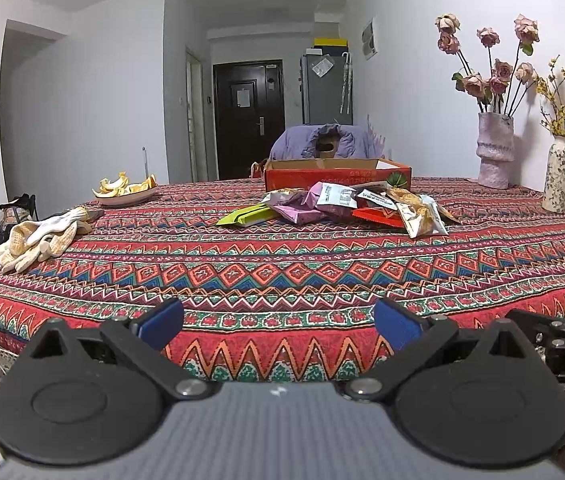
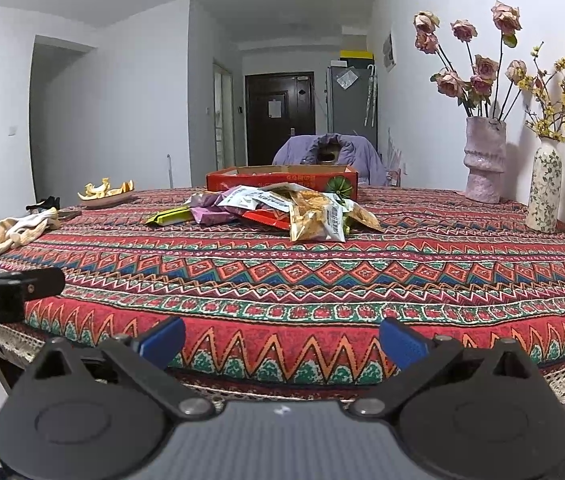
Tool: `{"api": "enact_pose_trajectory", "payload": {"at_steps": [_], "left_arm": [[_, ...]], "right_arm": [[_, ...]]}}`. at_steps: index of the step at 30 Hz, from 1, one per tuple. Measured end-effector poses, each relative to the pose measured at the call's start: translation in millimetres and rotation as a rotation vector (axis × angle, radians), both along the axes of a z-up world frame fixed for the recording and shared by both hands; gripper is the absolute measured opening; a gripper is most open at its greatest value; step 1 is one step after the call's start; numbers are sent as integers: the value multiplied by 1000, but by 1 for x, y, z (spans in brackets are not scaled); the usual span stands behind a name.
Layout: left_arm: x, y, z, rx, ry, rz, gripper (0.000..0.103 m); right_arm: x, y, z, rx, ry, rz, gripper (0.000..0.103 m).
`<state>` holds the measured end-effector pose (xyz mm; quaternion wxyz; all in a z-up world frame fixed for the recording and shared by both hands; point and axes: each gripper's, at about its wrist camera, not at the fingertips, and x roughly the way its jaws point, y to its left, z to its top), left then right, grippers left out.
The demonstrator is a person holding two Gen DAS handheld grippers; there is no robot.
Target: Organize snacks
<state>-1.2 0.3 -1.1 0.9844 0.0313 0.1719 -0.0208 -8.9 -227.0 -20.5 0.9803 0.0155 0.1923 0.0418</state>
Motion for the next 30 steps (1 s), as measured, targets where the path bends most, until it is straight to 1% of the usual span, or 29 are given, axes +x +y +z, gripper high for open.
{"api": "enact_pose_trajectory", "payload": {"at_steps": [9,23,26,30], "left_arm": [[1,3,2,-2,-4,7,103],[2,0,-1,26,0,0,103],[7,-3,-4,41,4,7,103],[18,-4,-8,67,-6,1,103]], "right_arm": [[2,1,2,-4,-11,2,103],[1,-2,0,2,-16,-11,103],[7,-6,-2,16,-11,-20,103],[25,-16,-7,38,5,-24,103]]}}
